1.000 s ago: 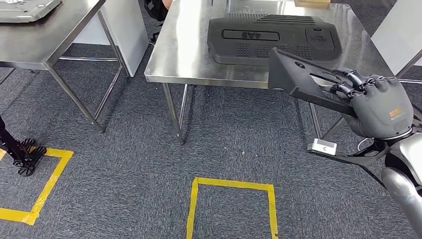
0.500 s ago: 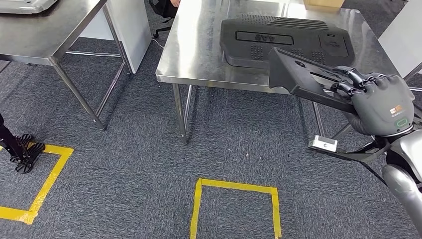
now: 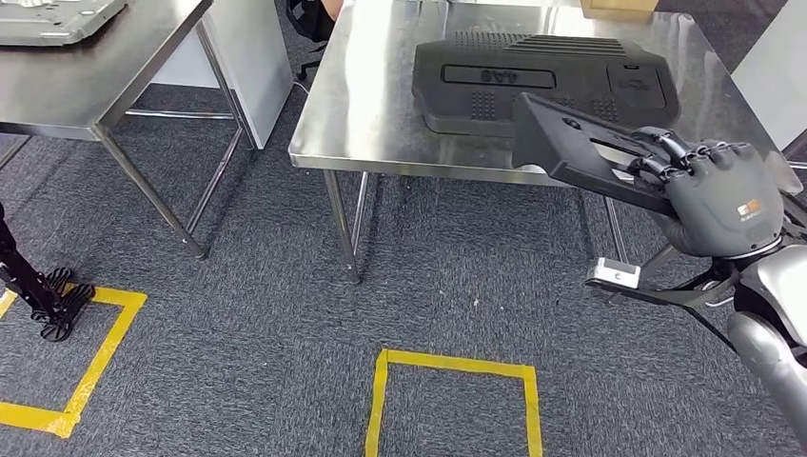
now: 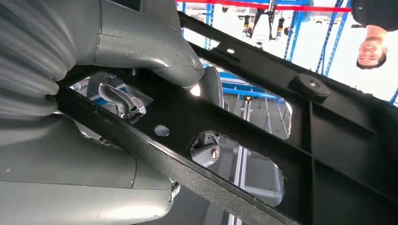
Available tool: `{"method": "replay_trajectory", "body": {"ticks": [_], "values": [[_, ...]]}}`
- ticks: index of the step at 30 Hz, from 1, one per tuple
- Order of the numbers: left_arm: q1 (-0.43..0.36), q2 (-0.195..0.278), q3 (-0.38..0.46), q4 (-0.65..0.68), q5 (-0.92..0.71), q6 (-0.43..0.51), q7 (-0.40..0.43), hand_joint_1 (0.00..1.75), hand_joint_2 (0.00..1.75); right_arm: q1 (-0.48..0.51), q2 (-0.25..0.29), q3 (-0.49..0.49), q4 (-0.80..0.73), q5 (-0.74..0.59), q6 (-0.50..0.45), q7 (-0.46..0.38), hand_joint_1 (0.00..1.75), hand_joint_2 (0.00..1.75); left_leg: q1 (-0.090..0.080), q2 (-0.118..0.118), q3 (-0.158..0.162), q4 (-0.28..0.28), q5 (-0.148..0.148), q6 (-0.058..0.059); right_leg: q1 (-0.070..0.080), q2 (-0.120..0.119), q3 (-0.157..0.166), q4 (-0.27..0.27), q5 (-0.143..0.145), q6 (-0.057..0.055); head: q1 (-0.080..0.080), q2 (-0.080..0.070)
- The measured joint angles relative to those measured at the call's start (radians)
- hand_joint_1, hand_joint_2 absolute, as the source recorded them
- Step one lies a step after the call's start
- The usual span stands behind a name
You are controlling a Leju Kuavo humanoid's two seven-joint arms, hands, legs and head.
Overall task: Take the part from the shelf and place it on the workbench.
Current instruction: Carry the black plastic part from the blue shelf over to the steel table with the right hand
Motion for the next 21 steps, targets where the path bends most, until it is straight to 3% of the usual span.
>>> {"method": "replay_trajectory", "body": {"ticks": [2,3,5,7,9,12,14,16,17,18,19,21], "values": [[0.0,0.0,-0.001,0.0,0.001,0.0,0.001,0.0,0.0,0.001,0.002,0.004,0.002,0.0,0.0,0.0,1.75,1.75,0.004,0.003,-0.062,0.1,-0.025,-0.005,0.001,0.0,0.01,0.0,-0.008,-0.004,0.0,0.0],[0.0,0.0,-0.002,0.0,0.001,0.0,0.002,0.0,0.0,0.001,0.003,0.005,0.004,0.0,0.0,0.0,1.75,1.75,0.006,0.004,-0.071,0.103,-0.011,-0.007,0.0,0.0,0.016,0.001,-0.012,-0.003,0.0,0.0],[0.001,0.002,-0.005,0.0,0.002,0.0,0.002,0.0,0.0,0.002,0.005,0.007,0.008,0.0,0.0,0.0,1.75,1.75,0.011,0.007,-0.034,0.001,0.064,-0.009,-0.003,0.002,0.031,0.002,-0.023,0.005,0.0,0.0],[0.0,0.004,-0.009,0.0,0.002,0.0,0.002,0.0,0.0,0.0,0.006,0.007,0.01,0.001,0.0,0.0,1.75,1.75,0.013,0.007,0.022,-0.117,0.113,-0.009,-0.001,0.004,0.04,0.005,-0.035,0.018,-0.001,0.0],[-0.001,0.004,-0.011,0.0,0.002,0.0,0.002,0.0,0.0,-0.004,0.007,0.008,0.012,0.001,0.003,0.0,1.75,1.75,0.009,0.005,0.043,-0.156,0.115,-0.004,0.005,0.005,0.041,0.004,-0.04,0.03,-0.001,0.0],[-0.002,0.004,-0.014,0.0,0.002,-0.002,0.002,0.0,0.0,-0.01,0.01,0.01,0.016,0.001,0.006,0.0,1.75,1.75,0.005,0.002,0.048,-0.165,0.115,0.015,0.001,0.004,0.034,0.011,-0.047,0.041,0.001,0.0],[-0.002,0.005,-0.015,0.0,0.002,-0.002,0.002,0.0,0.0,-0.015,0.011,0.011,0.018,0.001,0.006,0.0,1.75,1.75,0.008,0.001,0.054,-0.17,0.114,0.03,0.0,0.004,-0.013,0.093,-0.079,0.039,0.005,0.0],[-0.002,0.006,-0.016,0.0,0.002,-0.002,0.002,0.0,0.0,-0.018,0.013,0.014,0.021,0.001,0.006,0.0,1.75,1.75,0.005,0.0,0.057,-0.17,0.108,0.039,0.001,0.004,-0.1,0.234,-0.12,0.035,0.007,0.0],[-0.002,0.006,-0.016,0.0,0.002,-0.002,0.002,0.0,0.0,-0.018,0.013,0.017,0.022,0.001,0.007,0.0,1.75,1.75,0.004,-0.001,0.059,-0.17,0.105,0.041,0.001,0.004,-0.136,0.285,-0.127,0.037,0.007,0.0],[-0.002,0.006,-0.016,0.0,0.002,-0.003,0.002,0.0,0.0,-0.017,0.014,0.02,0.024,0.001,0.007,0.0,1.75,1.75,0.003,-0.002,0.063,-0.17,0.101,0.043,0.001,0.004,-0.155,0.298,-0.118,0.042,0.007,0.0],[-0.002,0.006,-0.017,0.0,0.002,-0.003,0.002,0.0,0.0,-0.017,0.014,0.022,0.026,0.001,0.007,0.0,1.75,1.75,0.002,-0.003,0.068,-0.17,0.097,0.042,0.001,0.004,-0.152,0.268,-0.092,0.05,0.007,0.0],[-0.002,0.005,-0.018,0.0,0.002,-0.005,0.002,0.0,0.0,-0.02,0.014,0.024,0.028,0.001,0.009,0.0,1.75,1.75,0.002,-0.007,0.081,-0.17,0.088,0.038,0.001,0.002,-0.097,0.128,-0.022,0.063,0.008,0.0]]}}
